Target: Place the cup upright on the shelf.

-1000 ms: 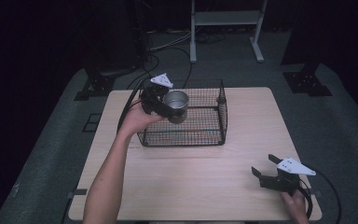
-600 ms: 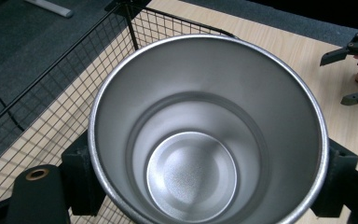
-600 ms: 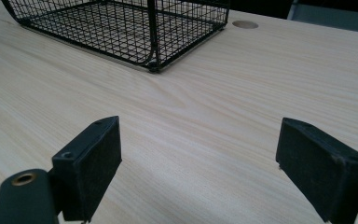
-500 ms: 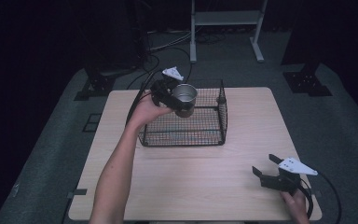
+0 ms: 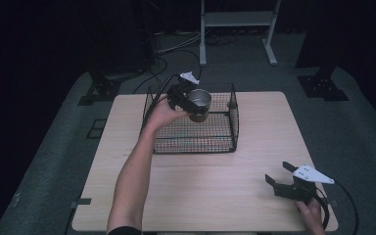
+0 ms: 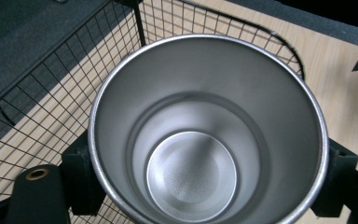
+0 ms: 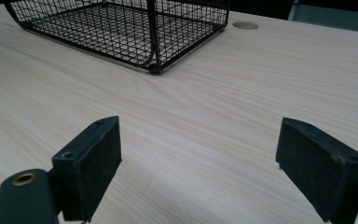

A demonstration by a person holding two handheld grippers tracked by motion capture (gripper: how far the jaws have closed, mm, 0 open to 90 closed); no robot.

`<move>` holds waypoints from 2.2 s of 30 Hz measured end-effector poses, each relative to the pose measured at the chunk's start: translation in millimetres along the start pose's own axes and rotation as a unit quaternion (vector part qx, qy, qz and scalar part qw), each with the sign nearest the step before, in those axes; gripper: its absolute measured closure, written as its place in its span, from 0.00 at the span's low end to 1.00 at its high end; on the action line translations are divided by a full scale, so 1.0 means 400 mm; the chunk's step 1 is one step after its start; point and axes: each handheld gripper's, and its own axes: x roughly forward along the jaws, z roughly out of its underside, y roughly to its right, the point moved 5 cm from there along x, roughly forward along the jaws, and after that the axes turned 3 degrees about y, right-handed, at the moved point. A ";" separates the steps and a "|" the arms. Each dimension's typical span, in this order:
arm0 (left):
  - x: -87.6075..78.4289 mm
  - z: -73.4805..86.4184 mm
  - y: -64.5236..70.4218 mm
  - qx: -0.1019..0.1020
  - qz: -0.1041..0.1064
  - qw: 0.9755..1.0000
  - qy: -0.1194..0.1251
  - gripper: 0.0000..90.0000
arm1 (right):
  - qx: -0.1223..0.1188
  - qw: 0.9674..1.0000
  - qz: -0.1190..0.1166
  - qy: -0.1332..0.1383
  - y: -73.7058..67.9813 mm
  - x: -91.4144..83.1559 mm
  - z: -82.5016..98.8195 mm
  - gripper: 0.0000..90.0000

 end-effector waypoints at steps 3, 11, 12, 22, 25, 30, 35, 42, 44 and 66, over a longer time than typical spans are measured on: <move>0.014 0.004 -0.003 0.003 -0.002 1.000 -0.005 0.20 | 0.002 1.000 -0.001 0.000 0.000 0.000 0.000 0.15; 0.055 0.026 -0.016 -0.004 -0.002 1.000 -0.008 0.20 | 0.001 1.000 -0.002 0.000 -0.001 0.000 0.000 0.15; 0.055 0.026 -0.016 -0.004 -0.002 1.000 -0.008 0.20 | 0.001 1.000 -0.002 0.000 -0.001 0.000 0.000 0.15; 0.099 0.084 -0.037 -0.027 0.003 0.999 -0.027 0.20 | 0.001 1.000 -0.001 0.000 -0.001 0.000 0.000 0.15; 0.109 0.095 -0.038 -0.029 0.004 0.999 -0.034 0.20 | -0.001 1.000 -0.001 0.001 -0.001 0.000 0.000 0.15; 0.120 0.105 -0.038 -0.037 0.007 0.999 -0.038 0.20 | -0.001 1.000 -0.002 0.001 -0.001 0.000 0.000 0.15; 0.133 0.116 -0.042 -0.034 0.011 0.998 -0.052 0.20 | -0.003 1.000 -0.002 0.001 -0.001 0.000 0.000 0.15; 0.147 0.122 -0.041 -0.036 0.014 0.998 -0.059 0.20 | -0.003 1.000 -0.003 0.001 -0.001 -0.001 0.000 0.15; 0.151 0.125 -0.041 -0.035 0.015 0.997 -0.061 0.20 | -0.003 1.000 -0.003 0.001 -0.002 0.000 0.000 0.15; 0.194 0.165 -0.038 -0.038 0.025 0.994 -0.099 0.20 | -0.005 1.000 -0.003 0.002 -0.001 0.000 0.000 0.15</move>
